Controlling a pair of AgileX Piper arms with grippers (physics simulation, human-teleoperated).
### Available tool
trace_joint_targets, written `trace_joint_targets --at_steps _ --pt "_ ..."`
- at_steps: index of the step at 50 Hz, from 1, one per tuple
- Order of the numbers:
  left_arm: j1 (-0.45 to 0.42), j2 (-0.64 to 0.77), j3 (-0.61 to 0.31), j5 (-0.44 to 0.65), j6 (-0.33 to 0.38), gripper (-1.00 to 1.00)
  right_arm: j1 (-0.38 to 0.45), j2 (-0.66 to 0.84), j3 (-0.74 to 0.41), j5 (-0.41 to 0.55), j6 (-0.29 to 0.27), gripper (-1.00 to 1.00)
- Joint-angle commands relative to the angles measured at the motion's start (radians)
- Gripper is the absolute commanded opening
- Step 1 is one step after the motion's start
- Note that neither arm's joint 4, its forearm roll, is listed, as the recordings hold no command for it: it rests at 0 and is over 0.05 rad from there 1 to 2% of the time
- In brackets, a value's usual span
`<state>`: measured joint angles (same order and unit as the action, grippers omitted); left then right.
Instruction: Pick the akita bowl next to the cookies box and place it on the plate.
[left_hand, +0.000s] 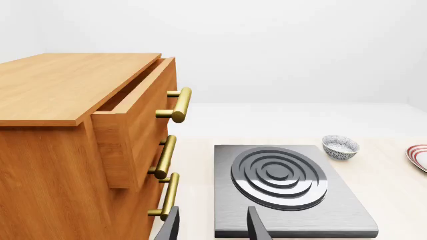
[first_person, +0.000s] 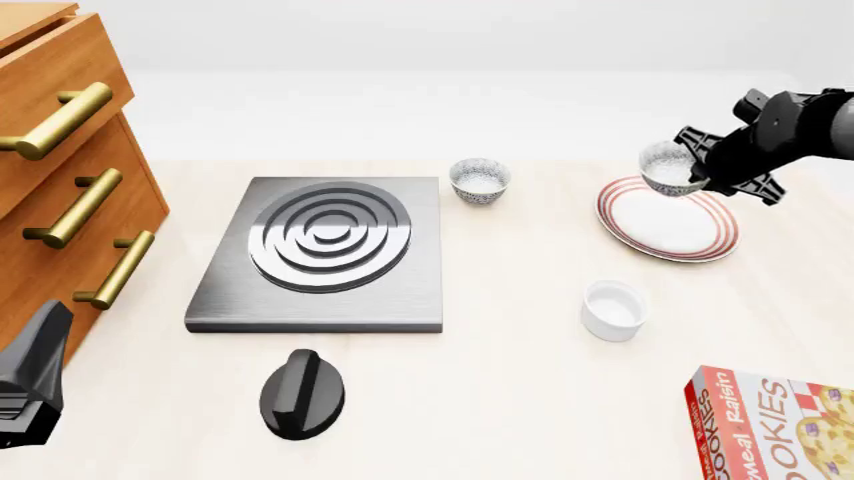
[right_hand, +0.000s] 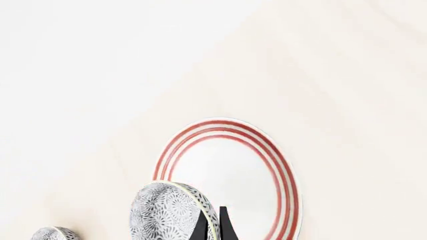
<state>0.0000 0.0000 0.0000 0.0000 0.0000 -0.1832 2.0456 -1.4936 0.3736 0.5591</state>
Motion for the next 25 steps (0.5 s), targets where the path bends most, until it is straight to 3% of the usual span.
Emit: trace_joint_targets --at_steps 1,3,25 --pt "0.0 0.0 0.0 0.0 0.0 1.0 -0.022 0.008 0.005 -0.017 -0.009 -1.0" --pt "0.0 0.0 0.0 0.0 0.0 1.0 -0.002 0.013 0.02 -0.036 0.032 -1.0" --pt "0.0 0.0 0.0 0.0 0.0 1.0 -0.011 0.056 0.024 -0.06 0.038 -1.0"
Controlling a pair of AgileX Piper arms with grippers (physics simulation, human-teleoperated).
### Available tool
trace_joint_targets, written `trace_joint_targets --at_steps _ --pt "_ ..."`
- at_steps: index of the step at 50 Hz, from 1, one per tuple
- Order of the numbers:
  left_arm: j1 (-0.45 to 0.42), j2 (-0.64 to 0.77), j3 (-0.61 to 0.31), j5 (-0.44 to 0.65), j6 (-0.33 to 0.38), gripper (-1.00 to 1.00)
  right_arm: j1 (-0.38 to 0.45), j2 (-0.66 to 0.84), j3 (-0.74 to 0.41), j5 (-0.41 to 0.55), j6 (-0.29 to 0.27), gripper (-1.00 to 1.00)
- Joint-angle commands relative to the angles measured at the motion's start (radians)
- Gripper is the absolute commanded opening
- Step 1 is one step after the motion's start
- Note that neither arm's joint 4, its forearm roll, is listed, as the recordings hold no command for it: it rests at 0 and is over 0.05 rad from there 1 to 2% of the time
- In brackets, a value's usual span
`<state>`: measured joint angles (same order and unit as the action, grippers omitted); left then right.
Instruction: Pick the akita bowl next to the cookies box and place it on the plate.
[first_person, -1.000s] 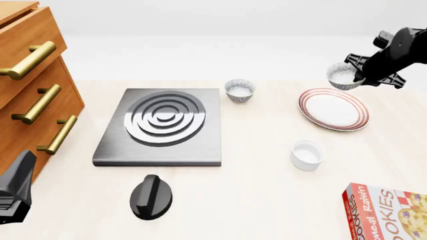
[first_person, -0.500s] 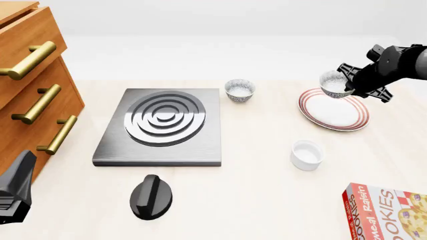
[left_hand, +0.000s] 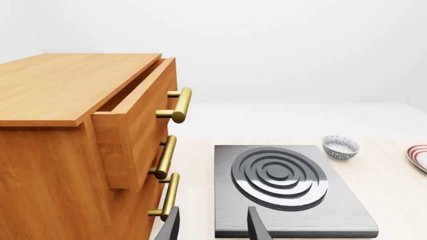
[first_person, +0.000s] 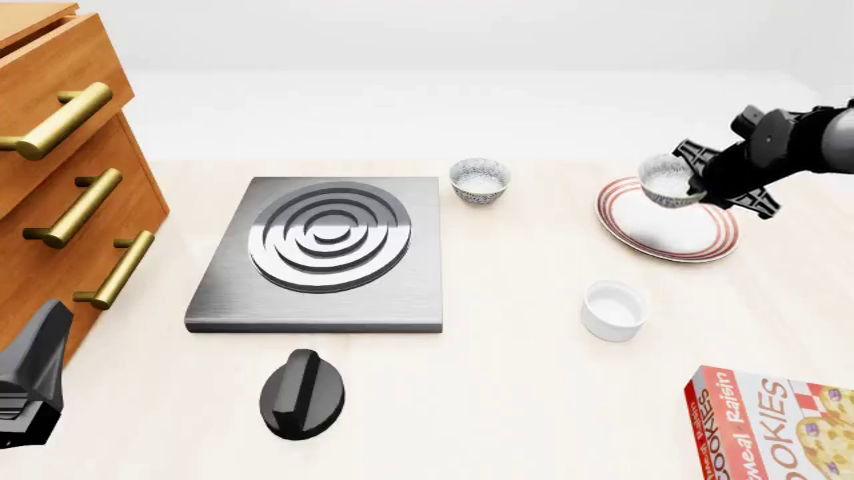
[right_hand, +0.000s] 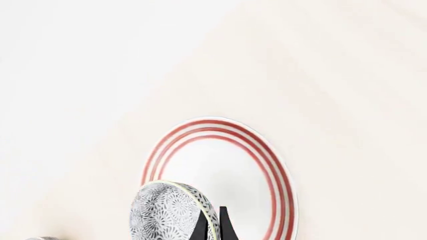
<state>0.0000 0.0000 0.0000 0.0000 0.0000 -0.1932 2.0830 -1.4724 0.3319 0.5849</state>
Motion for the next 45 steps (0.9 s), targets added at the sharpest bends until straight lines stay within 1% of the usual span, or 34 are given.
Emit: trace_joint_targets --at_steps 1,7,9,12,15,28,30,35,37,39,42,45 --pt "0.0 0.0 0.0 0.0 0.0 1.0 -0.005 0.02 -0.001 -0.016 0.005 -1.0" --pt "0.0 0.0 0.0 0.0 0.0 1.0 -0.003 0.027 0.0 -0.02 0.007 -1.0" --pt "0.0 0.0 0.0 0.0 0.0 1.0 -0.008 0.031 -0.005 -0.019 -0.006 -1.0" --pt "0.0 0.0 0.0 0.0 0.0 1.0 -0.005 0.034 0.002 -0.026 0.001 -1.0" --pt "0.0 0.0 0.0 0.0 0.0 1.0 -0.013 0.035 0.002 -0.025 -0.012 -1.0" --pt "0.0 0.0 0.0 0.0 0.0 1.0 -0.015 0.041 0.015 -0.04 -0.011 -1.0" --pt "0.0 0.0 0.0 0.0 0.0 1.0 -0.023 0.045 0.007 -0.03 -0.025 -1.0" --pt "0.0 0.0 0.0 0.0 0.0 1.0 -0.022 0.049 0.002 -0.027 -0.022 -1.0" --pt "0.0 0.0 0.0 0.0 0.0 1.0 -0.023 0.054 0.003 -0.028 -0.024 -1.0" --pt "0.0 0.0 0.0 0.0 0.0 1.0 -0.031 0.056 0.0 -0.026 -0.037 -1.0" --pt "0.0 0.0 0.0 0.0 0.0 1.0 -0.027 0.063 0.003 -0.031 -0.03 -1.0" --pt "0.0 0.0 0.0 0.0 0.0 1.0 -0.03 0.067 0.0 -0.03 -0.034 -1.0"
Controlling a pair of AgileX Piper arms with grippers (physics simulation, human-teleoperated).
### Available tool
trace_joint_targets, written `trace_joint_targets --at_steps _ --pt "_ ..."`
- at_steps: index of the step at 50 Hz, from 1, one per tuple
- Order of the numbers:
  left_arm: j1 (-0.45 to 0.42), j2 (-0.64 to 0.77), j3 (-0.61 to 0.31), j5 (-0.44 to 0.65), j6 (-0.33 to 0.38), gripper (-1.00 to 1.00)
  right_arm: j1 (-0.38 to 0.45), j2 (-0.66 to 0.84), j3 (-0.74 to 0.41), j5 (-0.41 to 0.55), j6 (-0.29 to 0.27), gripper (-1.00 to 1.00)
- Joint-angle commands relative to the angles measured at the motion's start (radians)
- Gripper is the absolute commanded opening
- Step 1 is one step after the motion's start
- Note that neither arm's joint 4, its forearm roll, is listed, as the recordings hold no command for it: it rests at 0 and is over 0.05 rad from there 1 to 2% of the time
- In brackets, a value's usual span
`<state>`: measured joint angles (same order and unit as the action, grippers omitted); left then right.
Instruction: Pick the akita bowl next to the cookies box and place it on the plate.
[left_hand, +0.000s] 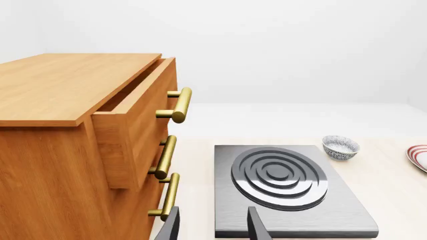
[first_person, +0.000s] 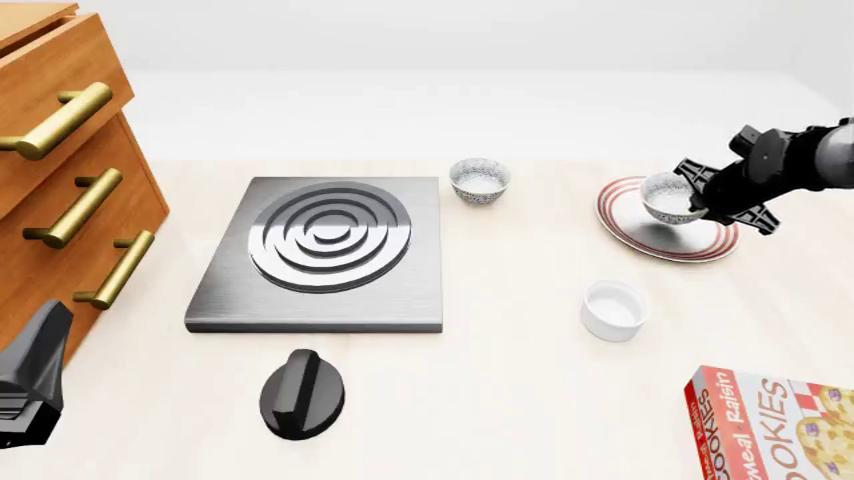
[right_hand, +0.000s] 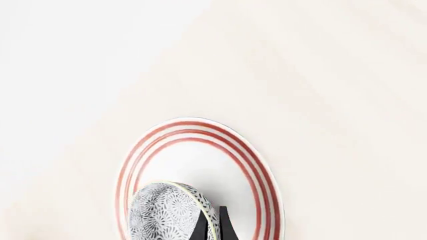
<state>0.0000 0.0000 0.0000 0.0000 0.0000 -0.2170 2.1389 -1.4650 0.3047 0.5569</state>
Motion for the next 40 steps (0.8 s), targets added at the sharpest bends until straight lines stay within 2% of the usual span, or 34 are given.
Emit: trace_joint_targets --at_steps 1,25,26,40 --pt "0.0 0.0 0.0 0.0 0.0 1.0 -0.006 0.012 -0.008 -0.004 -0.007 -1.0" --pt "0.0 0.0 0.0 0.0 0.0 1.0 0.006 0.059 -0.015 -0.012 0.008 -1.0" --pt "0.0 0.0 0.0 0.0 0.0 1.0 0.006 0.06 -0.016 -0.013 0.008 1.0" --pt "0.0 0.0 0.0 0.0 0.0 1.0 0.002 0.038 0.013 -0.024 0.0 1.0"
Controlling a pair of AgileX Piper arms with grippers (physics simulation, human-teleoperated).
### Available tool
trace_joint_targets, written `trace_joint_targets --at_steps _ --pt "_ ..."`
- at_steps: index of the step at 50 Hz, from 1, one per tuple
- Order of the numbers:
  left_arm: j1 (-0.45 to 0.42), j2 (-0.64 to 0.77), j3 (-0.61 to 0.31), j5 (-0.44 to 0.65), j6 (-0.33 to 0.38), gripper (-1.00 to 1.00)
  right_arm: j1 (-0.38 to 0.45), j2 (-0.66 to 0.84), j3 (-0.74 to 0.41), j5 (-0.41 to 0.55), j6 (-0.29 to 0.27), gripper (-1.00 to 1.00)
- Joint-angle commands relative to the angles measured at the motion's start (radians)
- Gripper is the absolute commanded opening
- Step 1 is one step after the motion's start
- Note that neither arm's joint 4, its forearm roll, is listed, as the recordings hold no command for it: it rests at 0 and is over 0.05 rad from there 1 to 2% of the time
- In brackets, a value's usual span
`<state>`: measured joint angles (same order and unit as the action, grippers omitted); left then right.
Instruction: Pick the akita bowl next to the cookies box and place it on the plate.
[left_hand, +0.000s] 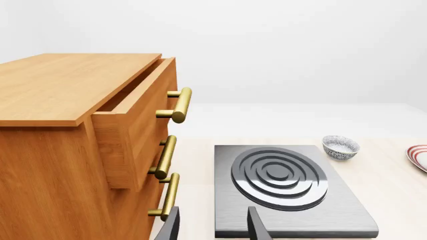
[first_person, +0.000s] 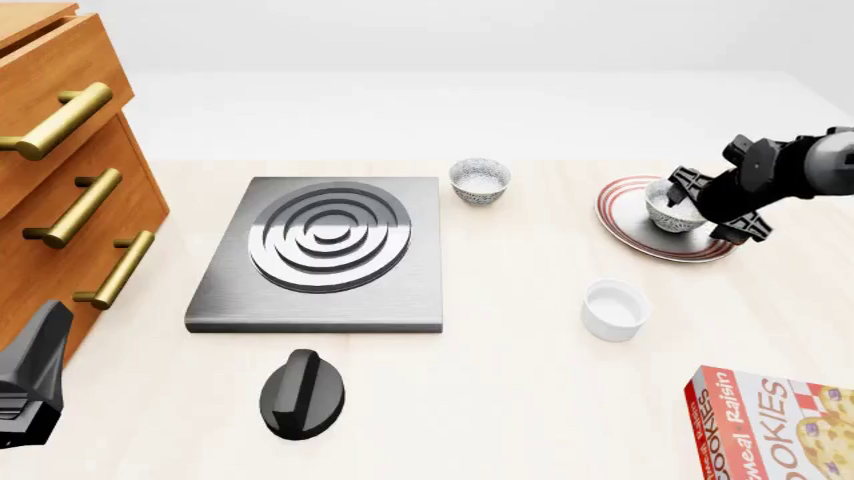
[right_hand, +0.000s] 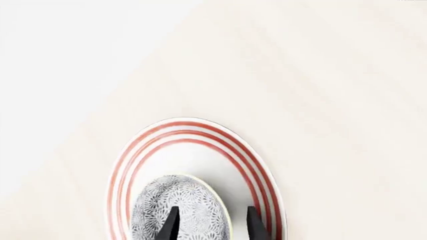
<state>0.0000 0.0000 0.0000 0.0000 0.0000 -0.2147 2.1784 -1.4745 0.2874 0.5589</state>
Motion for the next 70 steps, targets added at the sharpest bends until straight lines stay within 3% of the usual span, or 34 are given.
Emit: trace_joint_targets --at_steps 1,14,17,36,58,59,60,70 --pt "0.0 0.0 0.0 0.0 0.0 1.0 -0.001 -0.01 0.031 -0.01 0.001 1.0" --pt "0.0 0.0 0.0 0.0 0.0 1.0 -0.018 -0.075 0.105 -0.022 -0.018 1.0" --pt "0.0 0.0 0.0 0.0 0.0 1.0 -0.025 -0.108 0.118 -0.01 -0.053 1.0" --pt "0.0 0.0 0.0 0.0 0.0 1.0 -0.013 -0.177 0.212 -0.043 -0.059 1.0" --pt "0.0 0.0 0.0 0.0 0.0 1.0 0.056 -0.361 0.372 -0.046 -0.086 1.0" --pt "0.0 0.0 0.0 0.0 0.0 1.0 0.05 -0.371 0.38 -0.041 -0.106 1.0" --pt "0.0 0.0 0.0 0.0 0.0 1.0 0.069 -0.382 0.401 -0.052 -0.087 1.0" --pt "0.0 0.0 0.0 0.0 0.0 1.0 0.097 -0.466 0.478 -0.058 -0.125 1.0"
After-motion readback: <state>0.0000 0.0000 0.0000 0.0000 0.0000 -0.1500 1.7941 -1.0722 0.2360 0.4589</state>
